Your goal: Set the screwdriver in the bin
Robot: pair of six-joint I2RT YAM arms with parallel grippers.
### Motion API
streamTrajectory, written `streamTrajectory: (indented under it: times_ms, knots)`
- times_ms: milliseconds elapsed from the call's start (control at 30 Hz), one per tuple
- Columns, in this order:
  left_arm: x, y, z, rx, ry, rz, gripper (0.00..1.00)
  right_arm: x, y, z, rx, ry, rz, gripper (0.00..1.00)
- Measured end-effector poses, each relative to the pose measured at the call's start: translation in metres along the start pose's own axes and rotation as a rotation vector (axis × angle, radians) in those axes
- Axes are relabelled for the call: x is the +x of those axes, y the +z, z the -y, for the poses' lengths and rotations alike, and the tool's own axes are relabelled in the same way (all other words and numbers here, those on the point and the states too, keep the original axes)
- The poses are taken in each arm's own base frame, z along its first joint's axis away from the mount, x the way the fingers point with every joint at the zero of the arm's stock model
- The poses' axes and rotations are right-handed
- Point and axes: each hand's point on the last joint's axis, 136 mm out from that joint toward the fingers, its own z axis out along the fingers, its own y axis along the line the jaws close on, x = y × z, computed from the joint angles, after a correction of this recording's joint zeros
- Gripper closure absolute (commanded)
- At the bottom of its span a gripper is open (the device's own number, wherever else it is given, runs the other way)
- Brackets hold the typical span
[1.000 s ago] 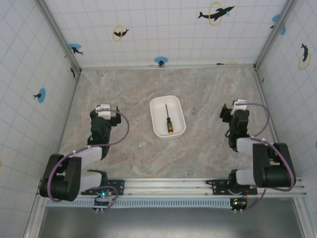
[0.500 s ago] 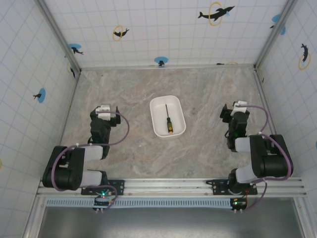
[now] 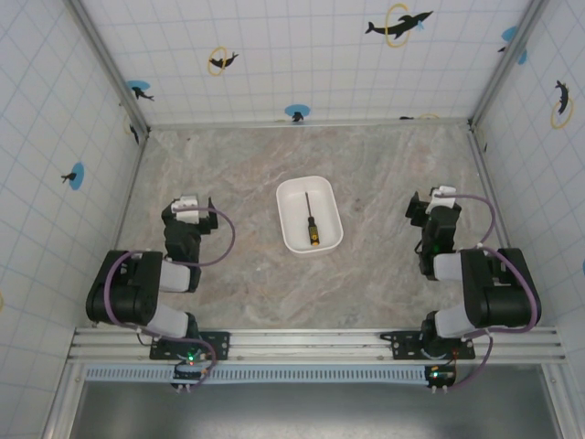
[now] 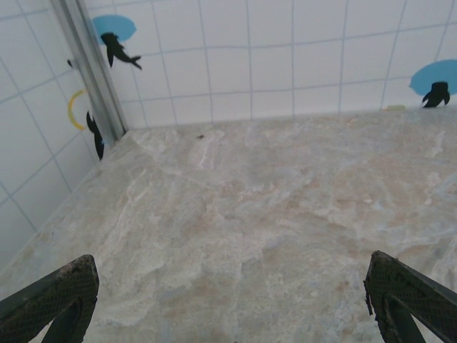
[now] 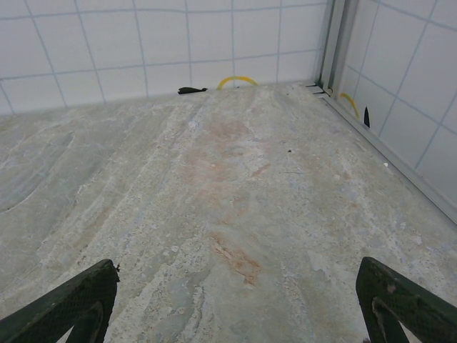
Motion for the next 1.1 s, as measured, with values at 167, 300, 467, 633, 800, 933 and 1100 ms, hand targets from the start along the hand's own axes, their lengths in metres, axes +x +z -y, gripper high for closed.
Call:
streamTrajectory:
  times_ms: [167,300,467,633,800,933,1100]
  knots:
    - [0.001,0.005,-0.002,0.001,-0.016,-0.014,0.03,0.0,0.0,0.0,0.0,0.0,-0.002,0.07]
    - [-0.004,0.01,-0.012,-0.014,-0.041,-0.005,0.03,0.002,0.0,0.0,0.001,0.002,-0.007,0.01]
    - [-0.001,0.011,-0.01,-0.002,-0.044,-0.02,0.03,0.002,0.0,0.002,0.003,0.007,-0.008,0.01]
    - [0.001,0.01,-0.009,0.003,-0.043,-0.029,0.02,0.003,0.001,0.003,0.003,0.008,-0.011,0.01]
    - [0.001,0.01,-0.009,0.003,-0.043,-0.029,0.02,0.003,0.001,0.003,0.003,0.009,-0.011,0.01]
    - [0.001,0.01,-0.009,0.003,-0.043,-0.029,0.02,0.003,0.001,0.003,0.003,0.008,-0.011,0.01]
    - [0.001,0.01,-0.009,0.003,-0.043,-0.029,0.02,0.003,0.001,0.004,0.003,0.009,-0.011,0.01]
